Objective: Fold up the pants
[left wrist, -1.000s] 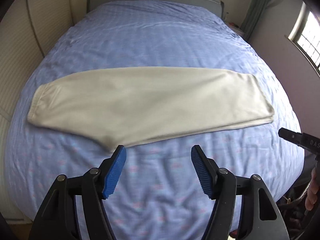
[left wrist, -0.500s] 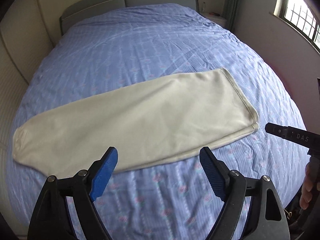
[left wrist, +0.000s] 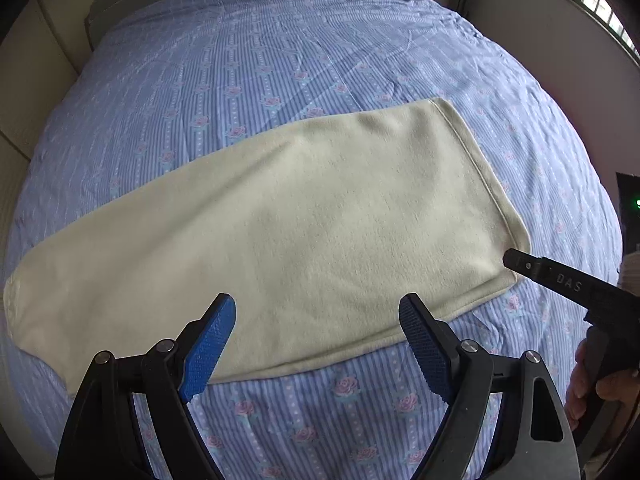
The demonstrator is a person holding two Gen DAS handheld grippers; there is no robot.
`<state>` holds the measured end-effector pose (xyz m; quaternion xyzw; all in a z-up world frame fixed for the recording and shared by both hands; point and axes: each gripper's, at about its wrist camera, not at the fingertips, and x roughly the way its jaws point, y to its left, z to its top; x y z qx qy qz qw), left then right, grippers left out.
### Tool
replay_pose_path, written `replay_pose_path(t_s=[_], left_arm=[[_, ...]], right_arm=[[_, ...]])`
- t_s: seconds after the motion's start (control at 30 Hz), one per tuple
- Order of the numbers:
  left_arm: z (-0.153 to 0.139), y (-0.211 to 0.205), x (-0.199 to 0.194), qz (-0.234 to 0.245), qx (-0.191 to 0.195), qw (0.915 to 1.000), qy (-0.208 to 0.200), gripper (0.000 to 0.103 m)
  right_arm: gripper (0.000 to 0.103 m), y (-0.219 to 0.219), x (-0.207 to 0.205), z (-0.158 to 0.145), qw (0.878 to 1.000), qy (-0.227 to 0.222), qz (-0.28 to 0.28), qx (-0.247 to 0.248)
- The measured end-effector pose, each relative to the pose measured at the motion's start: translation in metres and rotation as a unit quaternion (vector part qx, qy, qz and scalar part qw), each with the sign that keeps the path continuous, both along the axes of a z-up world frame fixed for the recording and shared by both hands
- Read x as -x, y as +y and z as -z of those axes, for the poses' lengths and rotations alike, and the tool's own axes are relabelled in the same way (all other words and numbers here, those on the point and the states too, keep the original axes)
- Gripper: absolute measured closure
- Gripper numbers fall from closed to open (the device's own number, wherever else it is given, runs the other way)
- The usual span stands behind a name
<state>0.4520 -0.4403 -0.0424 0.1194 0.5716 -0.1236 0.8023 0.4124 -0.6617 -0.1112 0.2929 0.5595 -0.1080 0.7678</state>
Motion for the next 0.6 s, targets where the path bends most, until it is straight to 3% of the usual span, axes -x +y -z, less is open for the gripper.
replay_pose_path(t_s=[0.13,0.2,0.27,0.4,0.6], left_arm=[[0.006,-0.005,0.0,-0.003,0.003,0.9999,0.015,0.019],[0.007,-0.006,0.004,0.0,0.002,0.9998,0.019,0.019],[0.008,-0.009,0.009,0.006,0.002,0.9997,0.023,0.019],[0.005,-0.017,0.021,0.022,0.004,0.9995,0.024,0.019],[-0.007,-0.024,0.033,0.029,0.022,0.9991,0.021,0.019]], right_arm=[[0.059,-0.006,-0.013,0.021,1.0,0.029,0.002,-0.007],[0.065,-0.006,-0.014,0.025,0.999,0.034,0.005,-0.004],[0.088,-0.007,-0.015,0.027,0.999,0.04,0.009,0.007],[0.094,-0.013,-0.007,0.019,0.999,0.031,0.022,-0.007],[0.096,-0.009,0.004,-0.023,1.0,-0.001,-0.002,0.031]])
